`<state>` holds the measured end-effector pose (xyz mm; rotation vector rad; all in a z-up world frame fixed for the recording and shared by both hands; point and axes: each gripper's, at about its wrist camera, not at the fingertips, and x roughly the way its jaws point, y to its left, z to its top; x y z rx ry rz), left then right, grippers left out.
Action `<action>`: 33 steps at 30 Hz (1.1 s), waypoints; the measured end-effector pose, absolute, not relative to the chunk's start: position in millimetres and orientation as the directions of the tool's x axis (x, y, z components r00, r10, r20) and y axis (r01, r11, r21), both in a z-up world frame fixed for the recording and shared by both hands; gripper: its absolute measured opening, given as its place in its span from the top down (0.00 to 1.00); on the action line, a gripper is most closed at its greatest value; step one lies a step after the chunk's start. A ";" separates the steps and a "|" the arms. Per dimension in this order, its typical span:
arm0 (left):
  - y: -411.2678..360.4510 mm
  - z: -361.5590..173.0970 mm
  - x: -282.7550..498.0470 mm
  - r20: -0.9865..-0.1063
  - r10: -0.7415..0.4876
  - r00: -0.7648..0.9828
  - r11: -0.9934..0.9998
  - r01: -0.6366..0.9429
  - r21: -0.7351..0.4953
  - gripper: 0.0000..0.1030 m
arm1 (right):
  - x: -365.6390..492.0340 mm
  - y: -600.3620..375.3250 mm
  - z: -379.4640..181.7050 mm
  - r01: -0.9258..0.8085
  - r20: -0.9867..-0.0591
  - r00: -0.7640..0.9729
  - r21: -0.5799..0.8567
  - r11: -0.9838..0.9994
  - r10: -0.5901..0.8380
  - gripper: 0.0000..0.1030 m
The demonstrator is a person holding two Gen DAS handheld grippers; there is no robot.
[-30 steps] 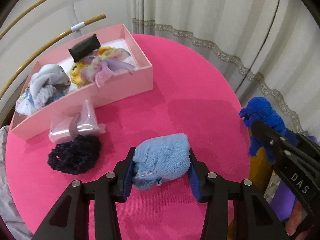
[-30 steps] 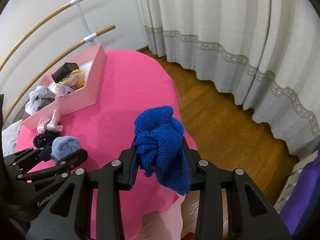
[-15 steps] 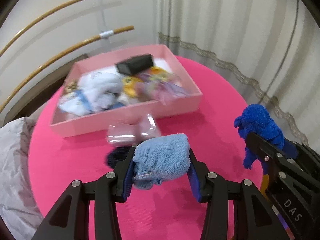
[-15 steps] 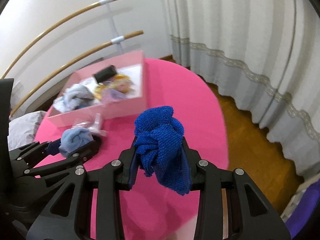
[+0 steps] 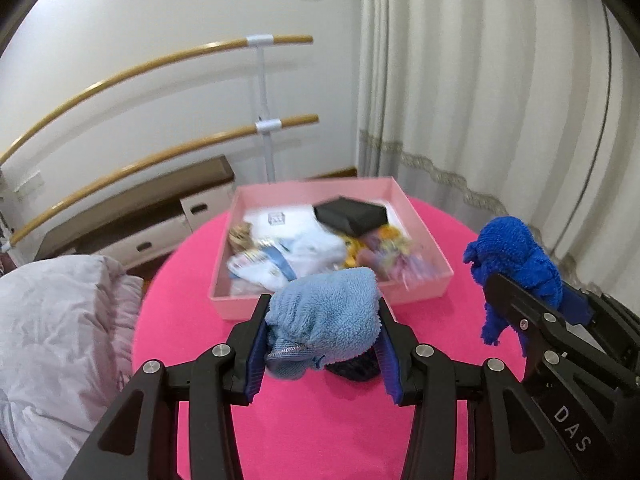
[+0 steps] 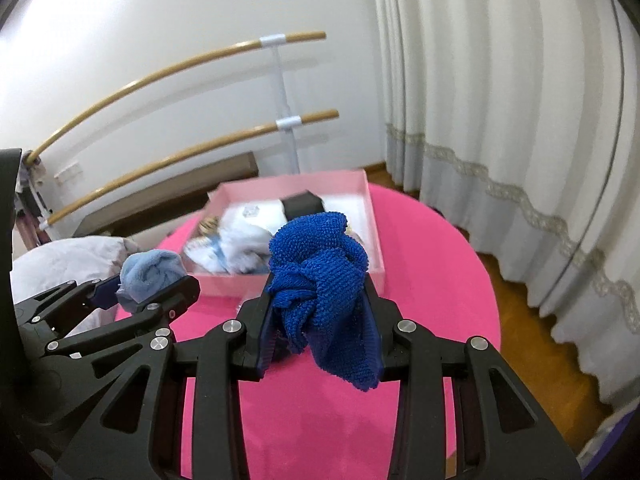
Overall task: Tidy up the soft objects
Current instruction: 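Carry the light-blue sock and dark-blue towel over the pink box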
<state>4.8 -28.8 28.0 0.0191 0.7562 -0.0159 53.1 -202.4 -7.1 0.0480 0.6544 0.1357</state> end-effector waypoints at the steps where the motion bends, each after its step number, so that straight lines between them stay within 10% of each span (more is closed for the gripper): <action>1: -26.0 33.7 -2.2 -0.675 -0.005 0.738 1.000 0.015 0.010 0.57 | 51.6 -198.7 -1.6 -0.113 -0.590 0.796 0.078 0.991 0.137 0.67; 33: -29.7 69.6 -140.9 -0.475 0.065 0.878 0.998 -0.049 0.046 0.57 | 1.3 -174.7 49.0 -0.142 -0.390 0.910 0.021 0.990 0.139 0.67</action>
